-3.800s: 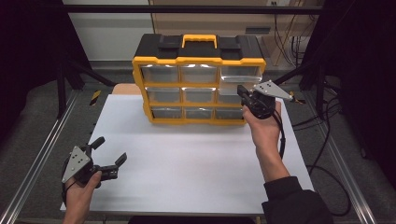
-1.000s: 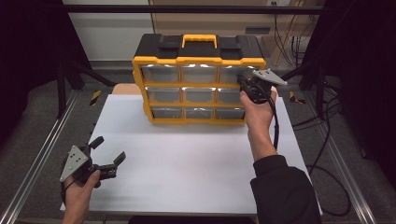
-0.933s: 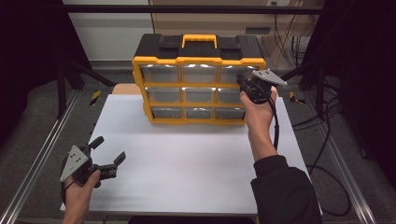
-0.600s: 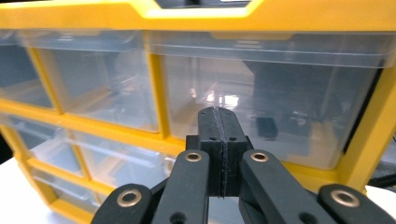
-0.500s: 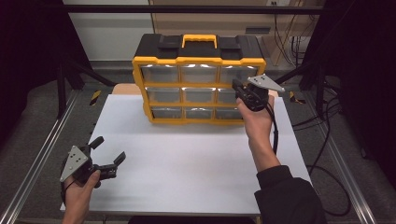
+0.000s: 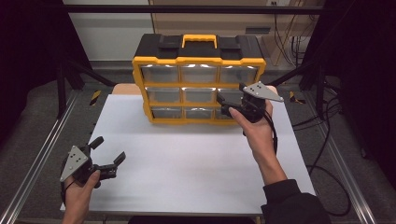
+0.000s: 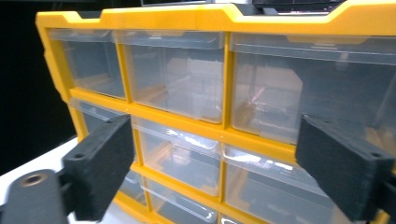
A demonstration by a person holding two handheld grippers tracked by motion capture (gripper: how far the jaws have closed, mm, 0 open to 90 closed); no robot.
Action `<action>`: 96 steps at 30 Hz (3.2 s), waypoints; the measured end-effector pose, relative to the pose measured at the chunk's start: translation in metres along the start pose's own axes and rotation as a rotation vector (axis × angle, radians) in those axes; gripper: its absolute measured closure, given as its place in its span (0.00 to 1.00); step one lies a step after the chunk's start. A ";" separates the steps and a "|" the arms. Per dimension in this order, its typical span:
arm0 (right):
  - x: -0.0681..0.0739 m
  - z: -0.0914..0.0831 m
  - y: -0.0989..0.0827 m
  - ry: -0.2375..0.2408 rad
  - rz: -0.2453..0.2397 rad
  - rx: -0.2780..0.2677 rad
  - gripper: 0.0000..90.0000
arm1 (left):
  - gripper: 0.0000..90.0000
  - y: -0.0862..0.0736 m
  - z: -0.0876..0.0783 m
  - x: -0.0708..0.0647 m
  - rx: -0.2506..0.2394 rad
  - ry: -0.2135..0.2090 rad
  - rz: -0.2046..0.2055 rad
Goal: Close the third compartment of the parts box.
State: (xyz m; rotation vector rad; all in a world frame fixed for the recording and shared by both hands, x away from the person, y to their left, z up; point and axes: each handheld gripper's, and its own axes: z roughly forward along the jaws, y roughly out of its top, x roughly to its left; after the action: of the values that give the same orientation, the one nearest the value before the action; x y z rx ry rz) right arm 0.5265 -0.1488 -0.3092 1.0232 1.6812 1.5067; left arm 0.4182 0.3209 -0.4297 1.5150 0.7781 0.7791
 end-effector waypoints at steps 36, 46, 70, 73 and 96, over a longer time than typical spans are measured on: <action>-0.002 -0.008 0.000 0.015 -0.021 0.000 0.06 | 0.01 0.000 0.000 0.001 0.007 -0.002 -0.003; -0.010 -0.019 0.002 0.003 -0.012 -0.017 0.06 | 0.01 0.000 -0.001 0.001 0.007 -0.003 -0.006; -0.022 -0.047 0.008 -0.013 -0.012 -0.041 0.02 | 0.01 0.000 0.000 0.000 0.036 -0.020 -0.017; -0.023 -0.048 0.008 -0.013 -0.009 -0.048 0.02 | 0.01 -0.001 0.000 0.001 0.033 -0.014 -0.018; -0.035 -0.072 0.007 -0.038 -0.011 -0.076 0.02 | 0.01 0.000 -0.001 -0.001 0.051 -0.042 -0.021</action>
State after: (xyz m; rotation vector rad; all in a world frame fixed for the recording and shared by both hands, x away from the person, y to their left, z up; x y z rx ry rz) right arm 0.4817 -0.2136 -0.2945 0.9948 1.5890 1.5233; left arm 0.4171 0.3206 -0.4296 1.5618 0.7866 0.7150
